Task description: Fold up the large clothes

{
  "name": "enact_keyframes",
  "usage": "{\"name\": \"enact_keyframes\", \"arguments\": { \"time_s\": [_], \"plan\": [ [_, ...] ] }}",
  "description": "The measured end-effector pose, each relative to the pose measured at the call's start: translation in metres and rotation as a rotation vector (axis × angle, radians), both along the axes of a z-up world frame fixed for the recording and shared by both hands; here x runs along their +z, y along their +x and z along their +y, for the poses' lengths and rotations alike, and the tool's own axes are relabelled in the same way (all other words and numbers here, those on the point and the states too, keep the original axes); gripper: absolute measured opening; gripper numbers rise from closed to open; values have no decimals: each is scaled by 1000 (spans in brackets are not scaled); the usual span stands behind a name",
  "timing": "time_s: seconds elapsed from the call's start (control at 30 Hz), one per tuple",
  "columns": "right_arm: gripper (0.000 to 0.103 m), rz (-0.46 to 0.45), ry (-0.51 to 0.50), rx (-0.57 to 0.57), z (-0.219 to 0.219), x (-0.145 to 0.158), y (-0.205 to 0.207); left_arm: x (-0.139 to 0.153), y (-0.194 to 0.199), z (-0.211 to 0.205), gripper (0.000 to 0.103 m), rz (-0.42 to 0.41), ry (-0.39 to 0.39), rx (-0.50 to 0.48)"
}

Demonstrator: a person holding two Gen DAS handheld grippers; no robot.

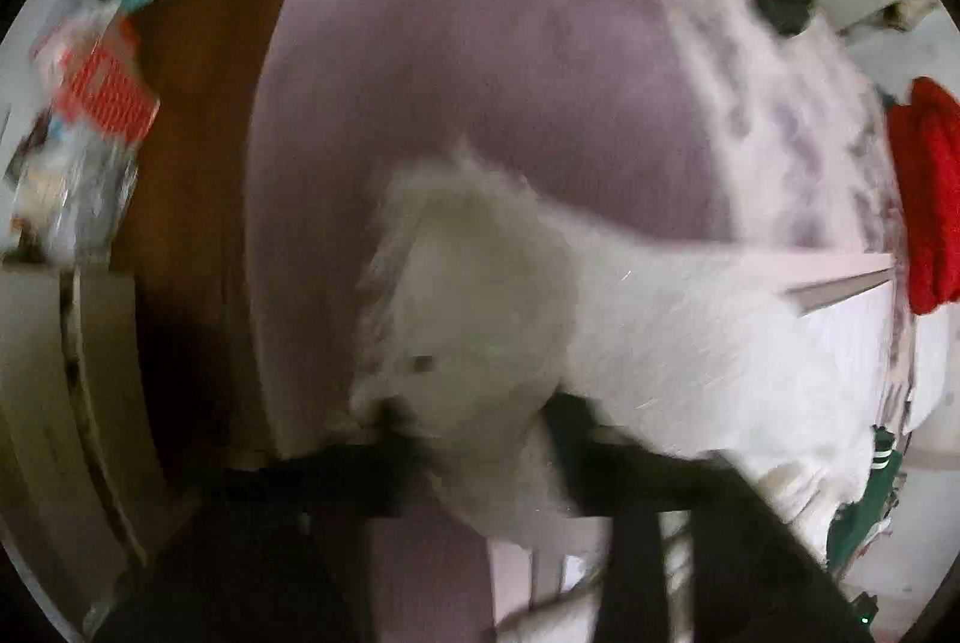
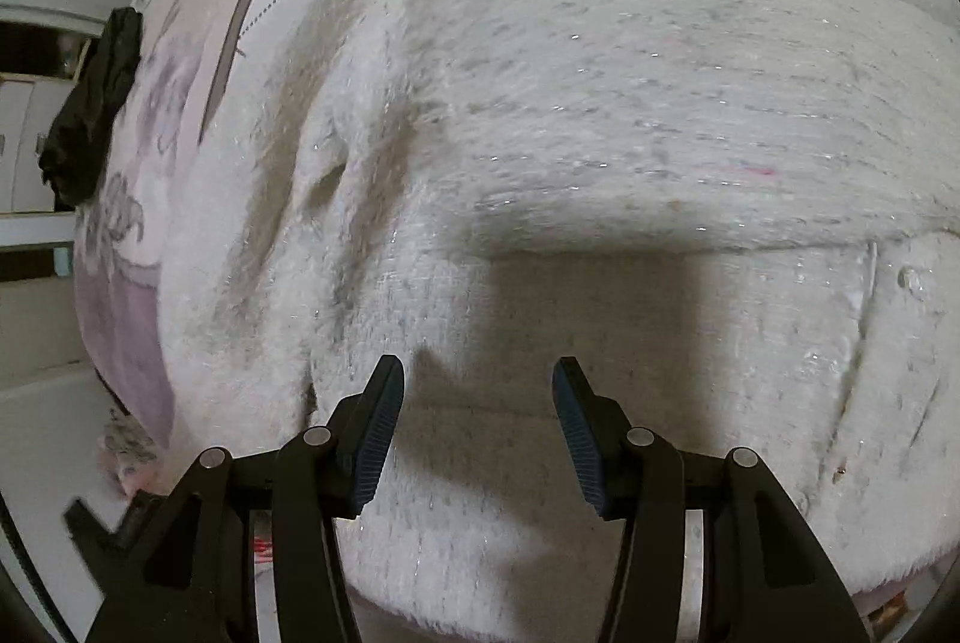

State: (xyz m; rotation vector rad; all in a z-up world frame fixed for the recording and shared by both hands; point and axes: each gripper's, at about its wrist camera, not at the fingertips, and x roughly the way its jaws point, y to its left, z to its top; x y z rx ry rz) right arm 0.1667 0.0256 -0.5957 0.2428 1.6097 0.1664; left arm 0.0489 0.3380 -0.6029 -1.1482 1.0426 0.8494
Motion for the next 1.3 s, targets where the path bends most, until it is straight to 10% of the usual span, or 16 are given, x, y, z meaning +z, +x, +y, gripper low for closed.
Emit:
{"name": "enact_keyframes", "arguments": {
  "time_s": [0.3, 0.53, 0.63, 0.83, 1.07, 1.3],
  "plan": [
    [54, -61, -19, -30, 16, 3, 6, 54, 39, 71, 13, -183, 228, -39],
    [54, -28, -50, -39, 23, -10, 20, -38, 49, 80, 24, -189, -31, -79],
    [63, -27, -51, -47, 32, -16, 30, -39, 54, 80, 26, -219, -19, -63],
    [84, -86, -233, -27, 38, -5, 48, 5, 90, 80, 11, -157, 214, -148],
    [87, -196, -588, 54, 30, 14, 70, 87, 136, 50, 9, -82, 490, -389],
    [87, -173, -520, 12, -16, 18, 87, 144, 188, -35, 9, -127, 603, -648]
  ]
}}
